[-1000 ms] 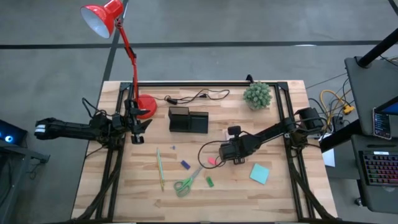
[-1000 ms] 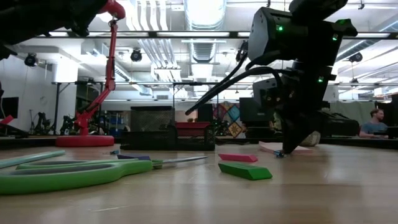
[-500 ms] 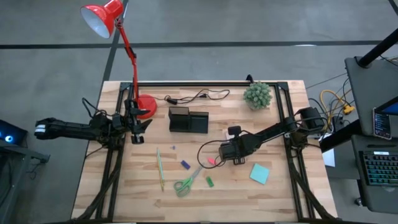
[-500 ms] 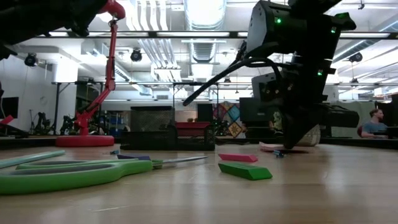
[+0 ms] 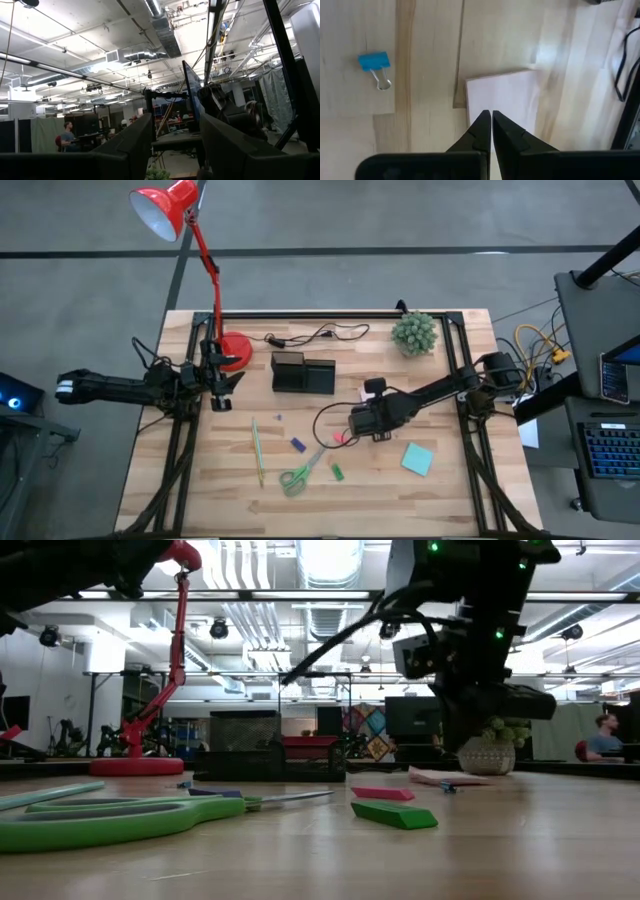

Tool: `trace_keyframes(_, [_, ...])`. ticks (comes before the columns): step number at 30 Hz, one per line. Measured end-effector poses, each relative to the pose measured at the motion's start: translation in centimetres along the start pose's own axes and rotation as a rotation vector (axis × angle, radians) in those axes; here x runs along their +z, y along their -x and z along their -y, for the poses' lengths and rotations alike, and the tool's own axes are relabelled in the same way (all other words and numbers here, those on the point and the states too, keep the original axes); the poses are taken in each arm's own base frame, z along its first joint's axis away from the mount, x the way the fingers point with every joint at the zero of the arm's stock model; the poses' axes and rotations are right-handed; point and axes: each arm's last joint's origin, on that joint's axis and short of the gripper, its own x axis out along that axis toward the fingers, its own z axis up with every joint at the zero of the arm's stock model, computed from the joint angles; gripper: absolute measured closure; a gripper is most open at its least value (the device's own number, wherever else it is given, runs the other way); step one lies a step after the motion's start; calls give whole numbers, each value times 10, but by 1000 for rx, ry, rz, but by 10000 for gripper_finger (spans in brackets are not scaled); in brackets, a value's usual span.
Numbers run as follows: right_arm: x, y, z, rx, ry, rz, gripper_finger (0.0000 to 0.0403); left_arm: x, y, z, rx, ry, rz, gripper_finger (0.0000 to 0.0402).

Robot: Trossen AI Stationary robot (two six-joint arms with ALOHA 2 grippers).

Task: Pick and place office supplies into organizer
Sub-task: Put the pink sticky notes into the black mesh desk organizer

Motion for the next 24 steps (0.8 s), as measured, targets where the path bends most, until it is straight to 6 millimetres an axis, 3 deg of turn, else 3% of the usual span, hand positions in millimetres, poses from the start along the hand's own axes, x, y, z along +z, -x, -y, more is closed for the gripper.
trace_keyframes(10, [5, 4, 5, -17, -44, 13, 395, 0, 0, 0, 0, 0, 0, 246])
trace_keyframes(19, [10, -3, 33, -21, -450, 9, 391, 0, 0, 0, 0, 0, 1, 246])
trace_keyframes(24, [18, -3, 57, 37, -654, 16, 357, 1, 0, 0, 2, 1, 9, 246])
